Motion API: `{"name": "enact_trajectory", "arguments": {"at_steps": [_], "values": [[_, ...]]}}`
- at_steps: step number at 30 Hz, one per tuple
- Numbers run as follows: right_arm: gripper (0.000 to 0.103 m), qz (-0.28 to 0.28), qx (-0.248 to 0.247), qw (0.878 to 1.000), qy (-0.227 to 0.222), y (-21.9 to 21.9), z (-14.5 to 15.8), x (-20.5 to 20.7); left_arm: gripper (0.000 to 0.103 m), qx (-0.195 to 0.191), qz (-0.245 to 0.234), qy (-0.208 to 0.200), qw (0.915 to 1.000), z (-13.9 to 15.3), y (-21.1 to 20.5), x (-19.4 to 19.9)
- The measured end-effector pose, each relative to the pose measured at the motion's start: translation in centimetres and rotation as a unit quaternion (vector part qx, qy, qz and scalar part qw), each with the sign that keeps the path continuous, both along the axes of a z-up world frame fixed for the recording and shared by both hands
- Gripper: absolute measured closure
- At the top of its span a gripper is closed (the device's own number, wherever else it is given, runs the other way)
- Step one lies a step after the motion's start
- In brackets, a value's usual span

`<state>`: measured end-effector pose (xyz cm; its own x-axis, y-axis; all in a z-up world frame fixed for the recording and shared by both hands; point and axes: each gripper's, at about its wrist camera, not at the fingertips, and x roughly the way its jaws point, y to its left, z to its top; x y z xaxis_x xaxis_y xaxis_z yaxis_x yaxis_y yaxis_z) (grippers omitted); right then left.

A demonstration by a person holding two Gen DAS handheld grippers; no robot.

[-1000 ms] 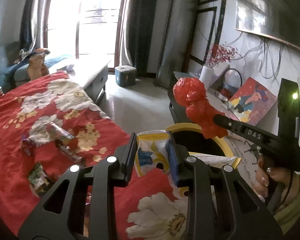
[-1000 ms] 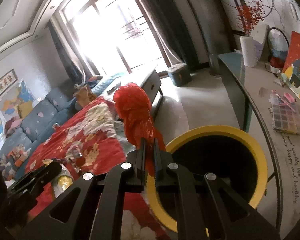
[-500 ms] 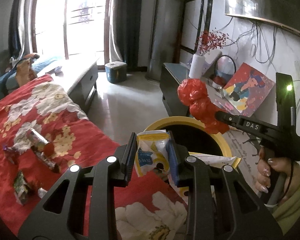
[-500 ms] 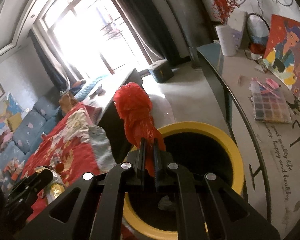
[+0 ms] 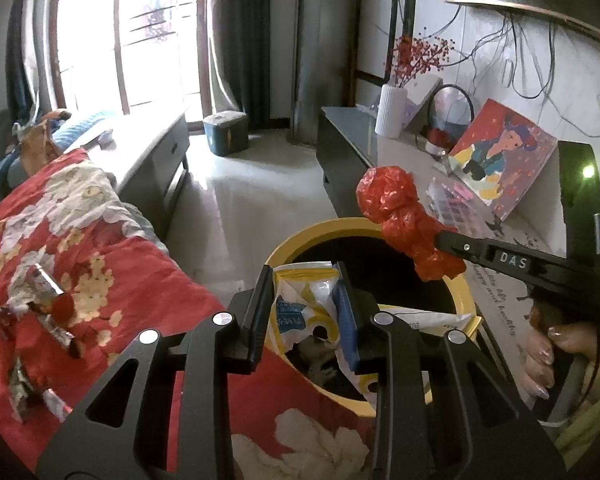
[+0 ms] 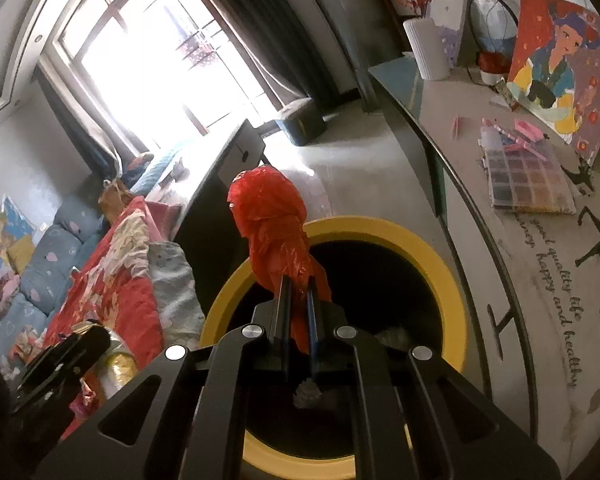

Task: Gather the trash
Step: 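Open both tools over the bin to drop the wrapper and red bag, then move both open tools back over the wrappers on the bed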

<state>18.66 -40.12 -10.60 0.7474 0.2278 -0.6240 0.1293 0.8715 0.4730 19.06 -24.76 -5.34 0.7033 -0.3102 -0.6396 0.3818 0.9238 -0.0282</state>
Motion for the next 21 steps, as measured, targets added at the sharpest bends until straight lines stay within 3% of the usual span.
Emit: {"name": "enact_trajectory", "arguments": {"at_steps": [5, 6, 7, 8, 9, 11, 15, 21], "values": [[0.093, 0.007, 0.008, 1.000, 0.010, -0.2, -0.5, 0.2, 0.078, 0.004, 0.000, 0.014, 0.9999, -1.1, -0.7, 0.9], [0.090, 0.009, 0.008, 1.000, 0.012, -0.2, -0.6, 0.3, 0.078, 0.004, 0.001, 0.017, 0.9998, -1.3, -0.7, 1.0], [0.080, 0.008, 0.008, 1.000, 0.014, -0.2, -0.7, 0.3, 0.076, 0.004, 0.003, 0.020, 0.9998, -1.5, -0.8, 1.3], [0.069, 0.007, 0.009, 1.000, 0.014, -0.2, -0.7, 0.3, 0.072, 0.003, 0.005, 0.026, 0.9996, -1.7, -0.8, 1.6], [0.066, 0.005, 0.011, 1.000, 0.013, -0.3, -0.7, 0.2, 0.069, 0.002, 0.007, 0.029, 0.9996, -1.8, -0.8, 1.7], [0.063, 0.002, 0.008, 1.000, 0.014, -0.3, -0.6, 0.3, 0.052, -0.003, 0.011, 0.031, 0.9994, -1.9, -0.8, 2.0], [0.056, -0.005, 0.008, 1.000, 0.012, -0.5, -0.5, 0.2, 0.036, -0.017, 0.013, 0.029, 0.9994, -1.6, -0.4, 2.1], [0.047, -0.008, -0.002, 1.000, 0.009, -0.4, -0.2, 0.1, 0.022, -0.039, 0.022, 0.019, 0.9988, -0.5, 0.4, 1.6]]}}
